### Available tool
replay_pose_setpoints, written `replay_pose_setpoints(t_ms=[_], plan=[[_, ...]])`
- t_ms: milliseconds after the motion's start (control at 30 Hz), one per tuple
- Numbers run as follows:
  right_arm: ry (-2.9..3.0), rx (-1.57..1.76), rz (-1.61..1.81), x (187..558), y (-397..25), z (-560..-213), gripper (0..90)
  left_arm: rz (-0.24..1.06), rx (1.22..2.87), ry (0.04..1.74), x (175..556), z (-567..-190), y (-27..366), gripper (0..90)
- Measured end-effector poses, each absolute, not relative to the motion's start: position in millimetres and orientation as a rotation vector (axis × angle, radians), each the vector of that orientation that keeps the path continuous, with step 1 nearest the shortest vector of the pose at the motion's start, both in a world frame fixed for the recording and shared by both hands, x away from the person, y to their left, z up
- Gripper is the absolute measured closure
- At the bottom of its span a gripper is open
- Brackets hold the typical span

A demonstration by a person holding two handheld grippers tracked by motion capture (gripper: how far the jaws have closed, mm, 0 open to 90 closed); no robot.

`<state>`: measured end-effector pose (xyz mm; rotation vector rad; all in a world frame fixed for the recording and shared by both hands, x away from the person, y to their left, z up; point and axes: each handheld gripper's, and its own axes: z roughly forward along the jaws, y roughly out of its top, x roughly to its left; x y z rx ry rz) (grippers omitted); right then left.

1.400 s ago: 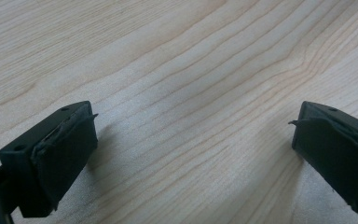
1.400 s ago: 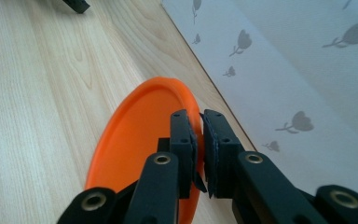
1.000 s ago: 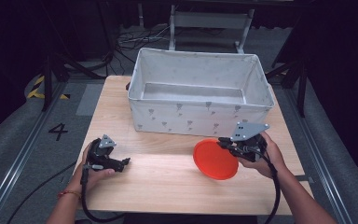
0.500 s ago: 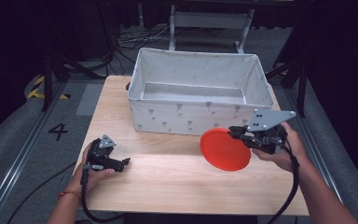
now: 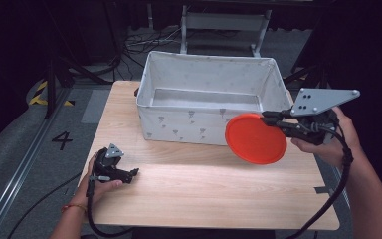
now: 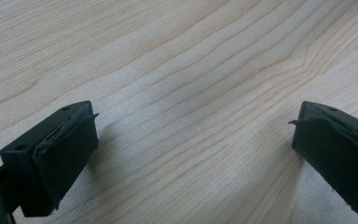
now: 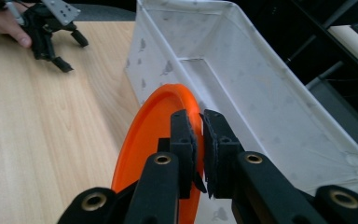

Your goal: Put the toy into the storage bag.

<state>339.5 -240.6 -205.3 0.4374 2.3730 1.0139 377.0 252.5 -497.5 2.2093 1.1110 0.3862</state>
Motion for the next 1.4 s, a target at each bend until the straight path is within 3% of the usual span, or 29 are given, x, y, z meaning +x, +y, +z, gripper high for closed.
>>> replay_pose_setpoints(t_ms=[567,900,1400], plan=[[2.325,0.477,0.989,381,-242,-159,83.4,0.387,2.209,1.110,377,-498,253,0.6],[2.280,0.559,0.964,433,-246,-156,83.4,0.386,2.210,1.110,377,-498,253,0.5],[2.304,0.622,0.935,500,-231,-183,83.5,0.368,2.219,1.099,378,-497,253,0.5]])
